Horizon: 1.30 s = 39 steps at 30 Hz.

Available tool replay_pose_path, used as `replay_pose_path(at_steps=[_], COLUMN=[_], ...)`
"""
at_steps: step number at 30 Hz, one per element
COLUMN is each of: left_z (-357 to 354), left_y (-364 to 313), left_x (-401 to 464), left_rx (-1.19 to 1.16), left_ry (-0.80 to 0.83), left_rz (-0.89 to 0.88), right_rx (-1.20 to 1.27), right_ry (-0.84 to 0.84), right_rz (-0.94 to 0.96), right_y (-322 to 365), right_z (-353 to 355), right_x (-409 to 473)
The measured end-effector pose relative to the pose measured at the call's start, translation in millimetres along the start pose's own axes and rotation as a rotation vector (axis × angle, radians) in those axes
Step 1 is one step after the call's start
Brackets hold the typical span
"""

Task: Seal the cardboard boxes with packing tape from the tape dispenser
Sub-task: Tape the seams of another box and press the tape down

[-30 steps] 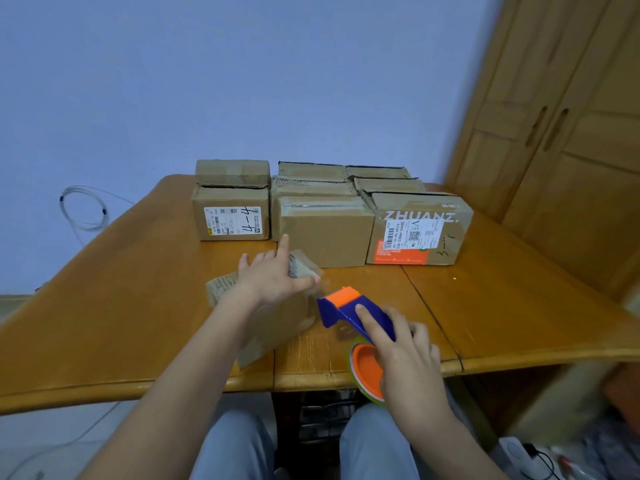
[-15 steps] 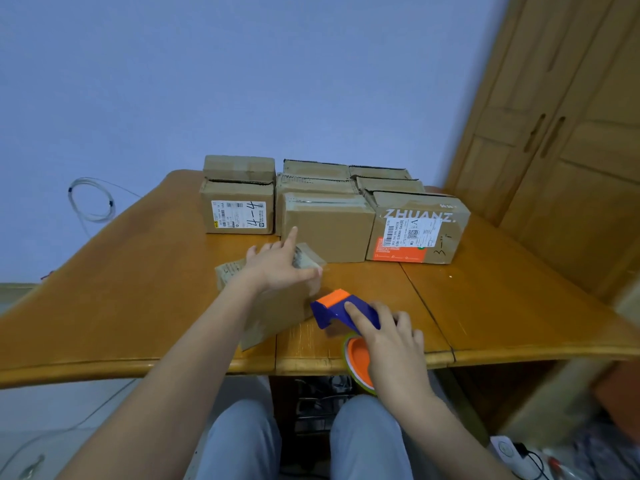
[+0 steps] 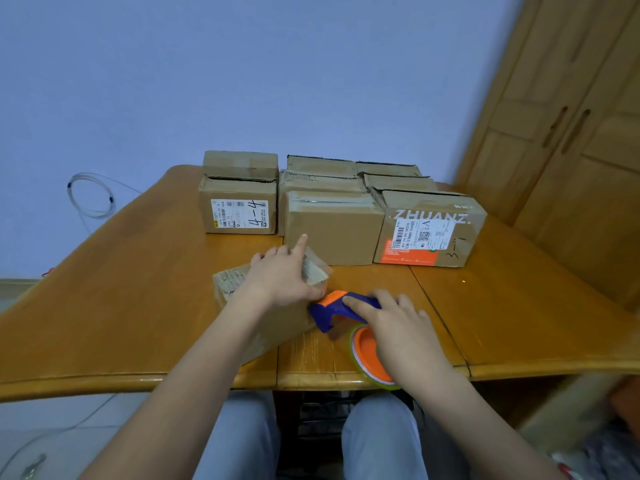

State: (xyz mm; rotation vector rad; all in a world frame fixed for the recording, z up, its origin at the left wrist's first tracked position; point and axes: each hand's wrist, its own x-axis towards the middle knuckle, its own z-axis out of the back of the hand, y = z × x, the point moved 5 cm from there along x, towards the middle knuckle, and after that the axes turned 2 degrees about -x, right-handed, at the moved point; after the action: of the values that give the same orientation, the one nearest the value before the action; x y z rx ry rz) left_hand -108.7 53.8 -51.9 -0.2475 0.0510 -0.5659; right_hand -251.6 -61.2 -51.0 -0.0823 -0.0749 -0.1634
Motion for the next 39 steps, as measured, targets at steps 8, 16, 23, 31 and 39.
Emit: replay_pose_path(at_steps=[8,16,23,31,39], left_z=[-0.6,-1.5,-1.9,-3.2,-3.2], left_y=[-0.5,0.3,2.0,2.7,1.8], left_x=[-1.9,-2.3,-0.9,-0.3,-1.0], left_rx=[-0.008,-0.007,-0.016,-0.01,-0.012], left_ry=[-0.037,-0.031,-0.023,-0.03,-0.02], left_rz=[-0.009,0.0,-0.001,-0.008,-0.002], right_rx=[-0.078,-0.159,-0.274,-0.451,-0.473], right_ry=[0.035,0.086,0.127,0.136,0.218], right_rz=[0.112,0.237,0.319,0.419,0.425], right_y=[6.0,12.8,24.8,40.2,46.9], right_z=[29.0,49.7,69.9,74.8,78.3], right_x=[22.5,41.9,69.3,79.4,80.0])
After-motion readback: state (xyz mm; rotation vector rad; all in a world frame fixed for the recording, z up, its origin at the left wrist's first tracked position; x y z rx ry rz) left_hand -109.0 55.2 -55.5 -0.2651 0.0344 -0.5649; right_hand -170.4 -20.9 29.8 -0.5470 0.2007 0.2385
